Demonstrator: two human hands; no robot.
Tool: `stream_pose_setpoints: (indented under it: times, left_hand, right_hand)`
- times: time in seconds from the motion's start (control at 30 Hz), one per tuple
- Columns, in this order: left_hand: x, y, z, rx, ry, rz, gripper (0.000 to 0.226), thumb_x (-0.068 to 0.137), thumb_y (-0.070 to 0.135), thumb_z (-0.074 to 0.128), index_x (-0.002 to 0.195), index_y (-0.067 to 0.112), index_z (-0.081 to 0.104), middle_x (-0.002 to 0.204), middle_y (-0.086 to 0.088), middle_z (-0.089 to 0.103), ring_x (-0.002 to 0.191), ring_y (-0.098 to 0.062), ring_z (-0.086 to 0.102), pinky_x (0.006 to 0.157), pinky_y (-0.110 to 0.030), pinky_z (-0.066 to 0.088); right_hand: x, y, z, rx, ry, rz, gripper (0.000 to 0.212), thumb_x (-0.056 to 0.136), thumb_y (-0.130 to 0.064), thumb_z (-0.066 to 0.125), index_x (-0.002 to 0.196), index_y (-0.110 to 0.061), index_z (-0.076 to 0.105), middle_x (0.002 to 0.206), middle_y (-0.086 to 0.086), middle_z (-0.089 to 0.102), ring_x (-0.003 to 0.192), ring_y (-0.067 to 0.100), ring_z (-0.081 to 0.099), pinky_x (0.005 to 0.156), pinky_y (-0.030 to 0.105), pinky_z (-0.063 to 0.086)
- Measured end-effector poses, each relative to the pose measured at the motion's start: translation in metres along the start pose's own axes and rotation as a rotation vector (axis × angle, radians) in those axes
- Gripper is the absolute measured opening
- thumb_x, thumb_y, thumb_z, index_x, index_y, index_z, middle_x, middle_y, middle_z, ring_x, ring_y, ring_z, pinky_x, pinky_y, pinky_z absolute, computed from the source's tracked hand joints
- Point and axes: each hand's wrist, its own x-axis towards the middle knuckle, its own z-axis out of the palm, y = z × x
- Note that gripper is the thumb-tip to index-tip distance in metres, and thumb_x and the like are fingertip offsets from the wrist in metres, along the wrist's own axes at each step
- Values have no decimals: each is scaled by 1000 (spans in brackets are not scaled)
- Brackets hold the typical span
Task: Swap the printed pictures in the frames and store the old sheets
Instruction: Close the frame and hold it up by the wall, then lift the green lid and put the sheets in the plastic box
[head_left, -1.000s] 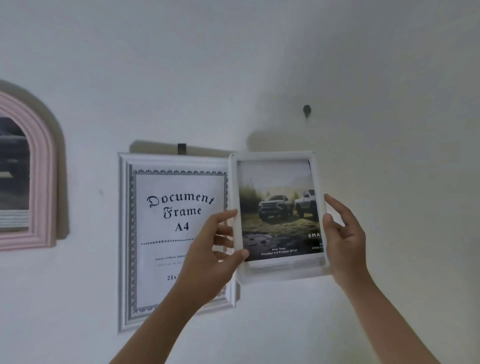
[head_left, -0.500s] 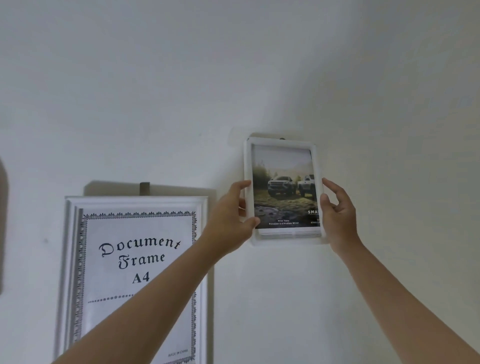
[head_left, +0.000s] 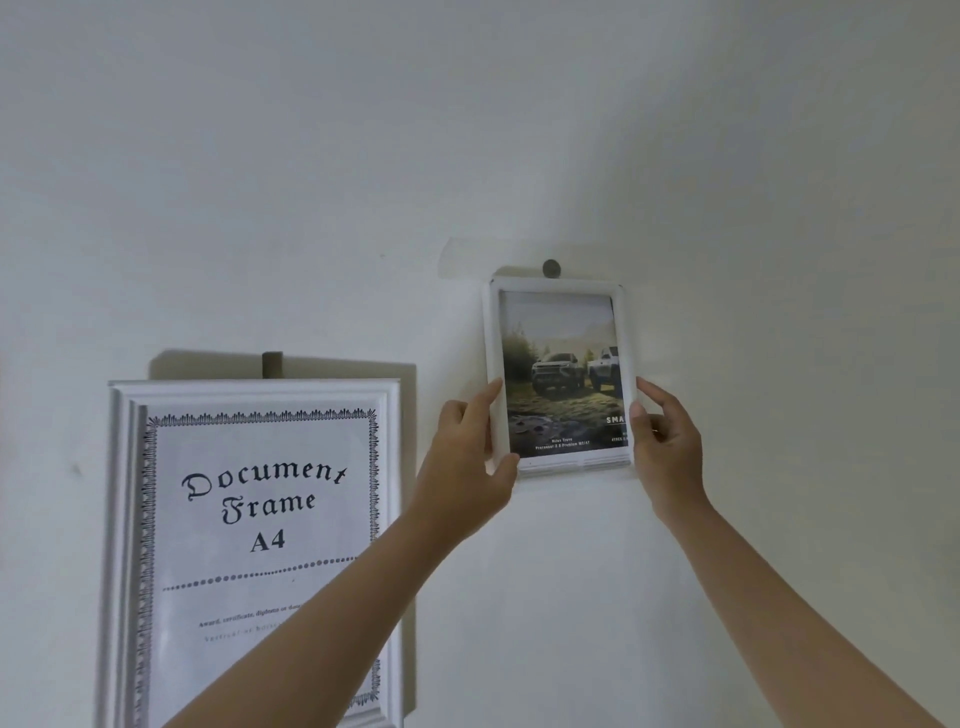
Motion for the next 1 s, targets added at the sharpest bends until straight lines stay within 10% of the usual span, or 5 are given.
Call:
stream_pose_setpoints:
  times: [0.43, 0.6, 1.0]
  left_hand:
    - [-66, 0, 20, -64, -58, -206, 67, 83, 16, 63, 140, 27, 30, 108, 4, 45, 82, -1, 57, 66, -10, 45]
    - [-123, 8, 35, -175, -92, -387, 64, 83, 16, 64, 138, 24, 32, 111, 2, 46, 87, -8, 60, 78, -27, 52]
    - [-325, 25, 121, -217, -713, -995, 59, 83, 25, 65, 135, 19, 38, 132, -11, 41, 92, -13, 51, 75, -27, 48]
  right_hand:
    - [-35, 18, -25, -68, -16, 128, 36, 92, -25, 58, 127, -19, 56, 103, 4, 63, 94, 14, 59, 85, 26, 47]
    - [-78, 35, -56, -196, -92, 247, 40, 90, -34, 59, 128, -22, 52, 111, 4, 64, 95, 14, 60, 84, 24, 44]
    - [-249, 125, -200, -685, -441, 786, 63, 87, -45, 60, 139, -18, 38, 135, 14, 46, 122, 26, 48, 101, 38, 40]
